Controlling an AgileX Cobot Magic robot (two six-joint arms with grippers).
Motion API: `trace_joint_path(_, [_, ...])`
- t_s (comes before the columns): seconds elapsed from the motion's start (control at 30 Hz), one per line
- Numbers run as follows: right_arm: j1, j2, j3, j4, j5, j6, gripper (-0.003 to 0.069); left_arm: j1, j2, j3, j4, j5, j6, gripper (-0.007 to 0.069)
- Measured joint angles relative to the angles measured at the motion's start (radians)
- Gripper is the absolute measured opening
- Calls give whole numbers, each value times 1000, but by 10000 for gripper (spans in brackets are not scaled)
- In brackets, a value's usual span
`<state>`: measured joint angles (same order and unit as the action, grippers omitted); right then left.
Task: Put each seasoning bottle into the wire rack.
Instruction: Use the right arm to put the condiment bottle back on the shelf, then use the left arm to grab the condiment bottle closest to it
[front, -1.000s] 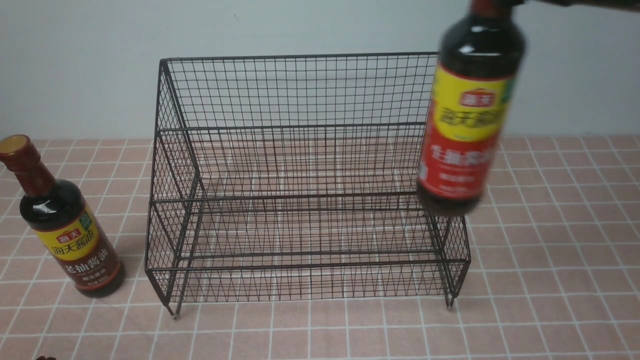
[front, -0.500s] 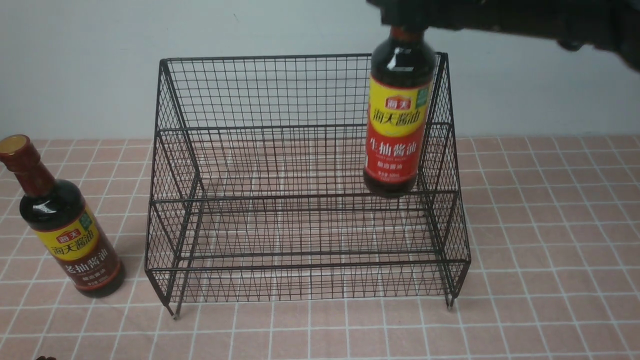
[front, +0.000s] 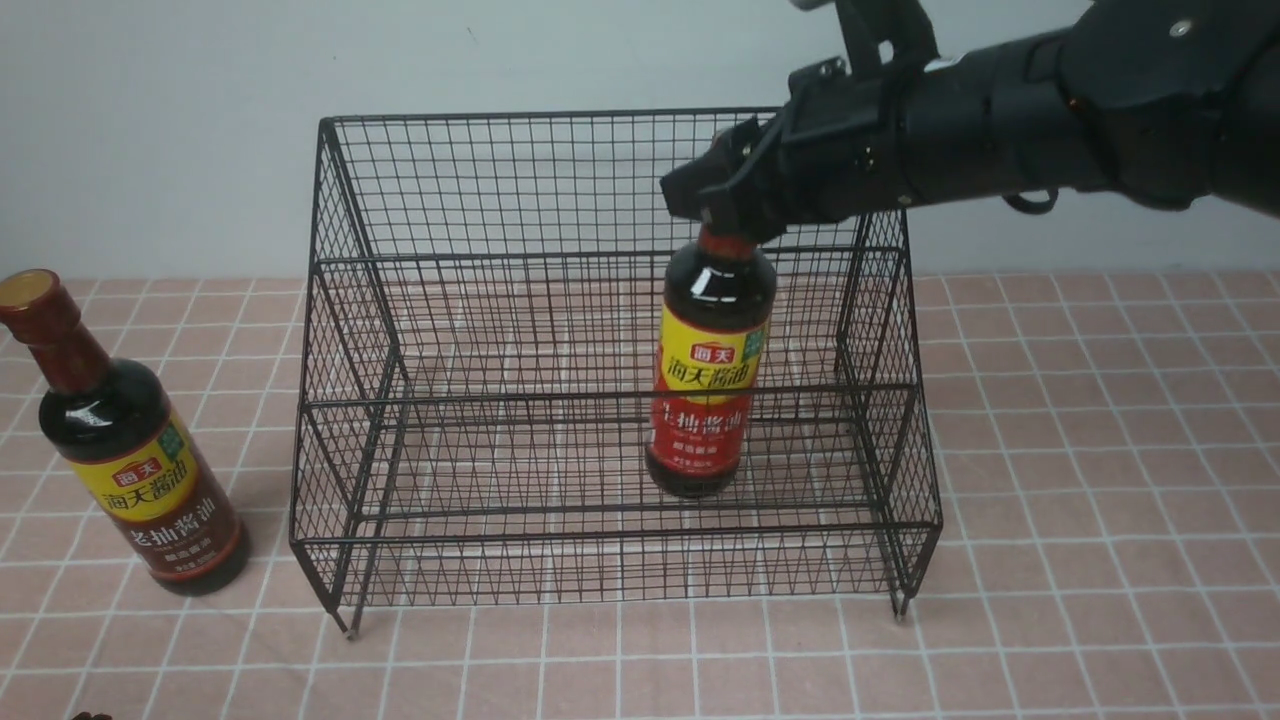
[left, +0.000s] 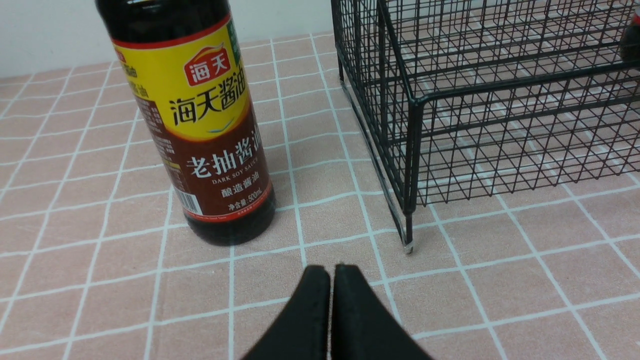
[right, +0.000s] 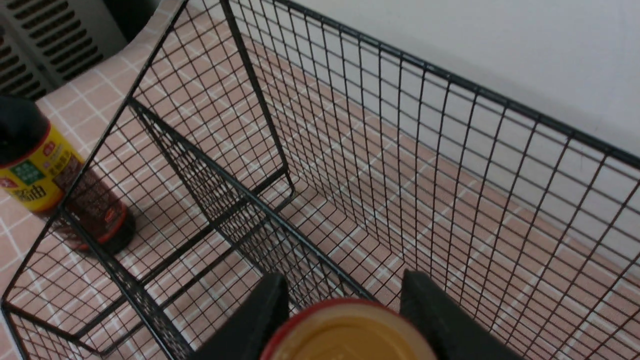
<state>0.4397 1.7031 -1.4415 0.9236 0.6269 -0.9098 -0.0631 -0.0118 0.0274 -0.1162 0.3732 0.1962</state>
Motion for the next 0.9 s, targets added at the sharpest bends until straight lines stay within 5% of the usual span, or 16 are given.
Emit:
trace_joint_path(0.13, [0,0,-2,-7,16,1,287,0,0,0,0,0,0,-10])
trace_joint_path(0.37, [0,-20,-19,27,29,12,440,0,0,0,0,0,0,-10])
trace_joint_path(0.63, [0,-128,-19,-36,50,39,455,0,0,0,0,0,0,-10])
trace_joint_path(0.77, [-34,-278,-19,-165,76,160,381,0,0,0,0,0,0,-10])
trace_joint_path(0.9, [-116,-436,-20,-322,116,364,207,0,0,0,0,0,0,-10])
